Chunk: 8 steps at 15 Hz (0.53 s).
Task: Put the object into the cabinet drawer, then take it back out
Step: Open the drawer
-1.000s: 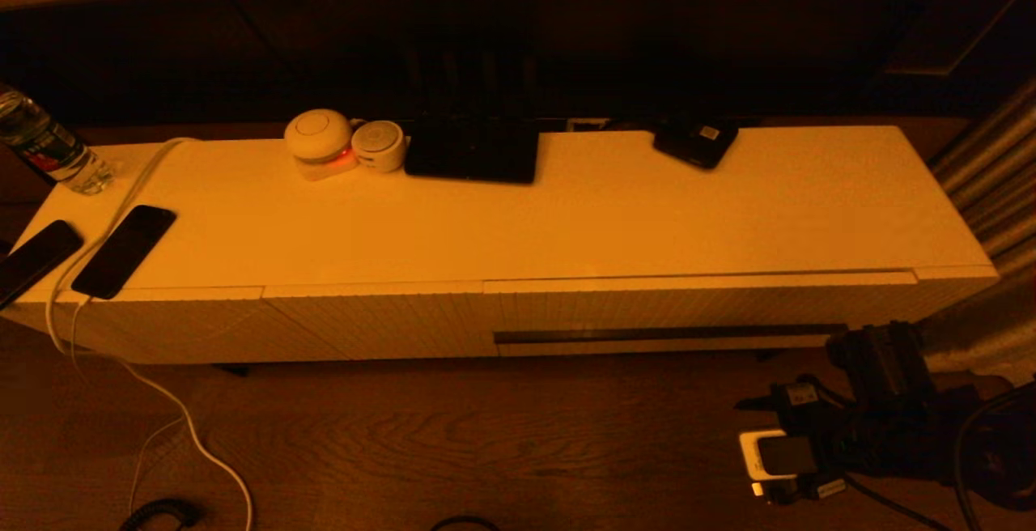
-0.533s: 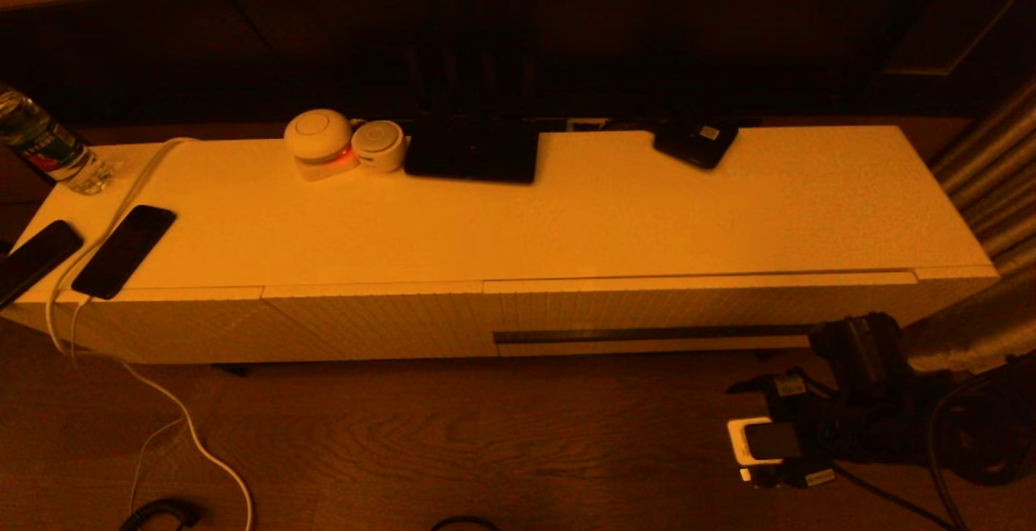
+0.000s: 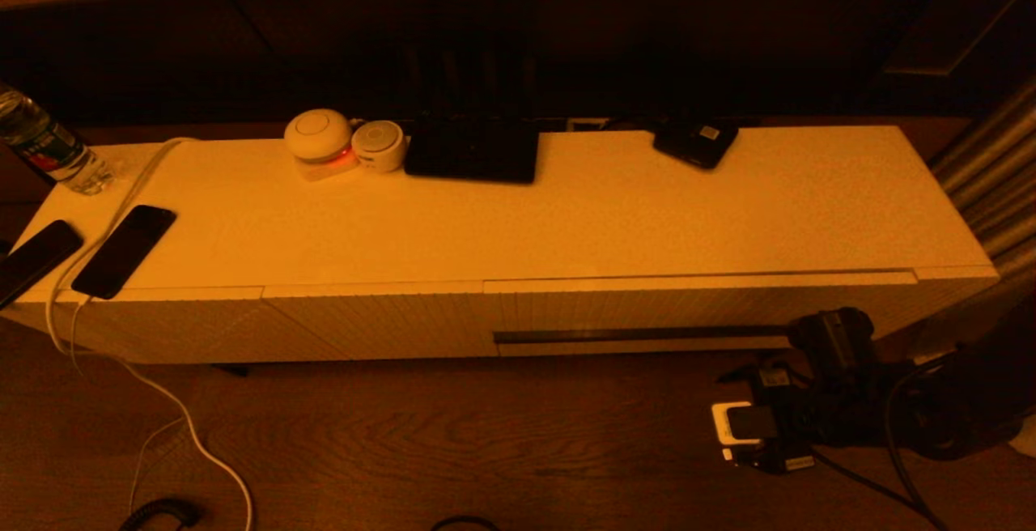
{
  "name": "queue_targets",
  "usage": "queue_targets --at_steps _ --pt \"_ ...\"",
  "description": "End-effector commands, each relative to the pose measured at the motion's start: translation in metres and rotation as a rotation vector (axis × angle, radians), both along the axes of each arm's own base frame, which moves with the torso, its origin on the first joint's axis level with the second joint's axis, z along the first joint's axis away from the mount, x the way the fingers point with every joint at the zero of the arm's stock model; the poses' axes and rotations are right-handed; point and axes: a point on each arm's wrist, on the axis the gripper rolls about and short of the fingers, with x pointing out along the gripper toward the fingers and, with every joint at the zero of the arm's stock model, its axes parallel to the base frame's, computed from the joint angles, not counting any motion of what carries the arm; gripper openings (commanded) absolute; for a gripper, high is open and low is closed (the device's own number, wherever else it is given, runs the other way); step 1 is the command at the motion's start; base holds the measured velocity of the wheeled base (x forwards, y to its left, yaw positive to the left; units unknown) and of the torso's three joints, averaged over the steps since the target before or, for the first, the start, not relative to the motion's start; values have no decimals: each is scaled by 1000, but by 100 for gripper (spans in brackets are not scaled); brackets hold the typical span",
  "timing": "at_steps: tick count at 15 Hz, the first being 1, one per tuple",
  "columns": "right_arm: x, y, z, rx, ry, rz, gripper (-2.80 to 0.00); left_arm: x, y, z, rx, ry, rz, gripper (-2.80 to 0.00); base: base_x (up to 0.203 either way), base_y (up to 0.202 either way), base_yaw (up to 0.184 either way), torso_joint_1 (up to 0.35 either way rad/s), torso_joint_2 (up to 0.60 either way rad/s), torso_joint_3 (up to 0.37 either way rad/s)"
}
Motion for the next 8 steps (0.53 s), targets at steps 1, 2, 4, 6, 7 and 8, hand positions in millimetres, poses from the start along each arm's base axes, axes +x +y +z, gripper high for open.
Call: queue_targets --at_steps 1,2,4,6,7,8 --pt "8 0 -6 4 7 -6 0 0 0 0 0 0 0 -280 0 0 0 0 0 0" --pt "10 1 -6 6 2 -7 0 0 0 0 0 0 0 -280 0 0 0 0 0 0" --pt "16 2 -7 8 -3 -6 0 0 0 0 0 0 0 -280 0 0 0 0 0 0" --pt "20 3 -8 11 -12 -5 0 0 0 0 0 0 0 -280 0 0 0 0 0 0" --pt "24 3 -9 13 -21 -5 0 0 0 0 0 0 0 -280 0 0 0 0 0 0" --pt "27 3 -11 14 -27 -6 0 0 0 0 0 0 0 -280 0 0 0 0 0 0"
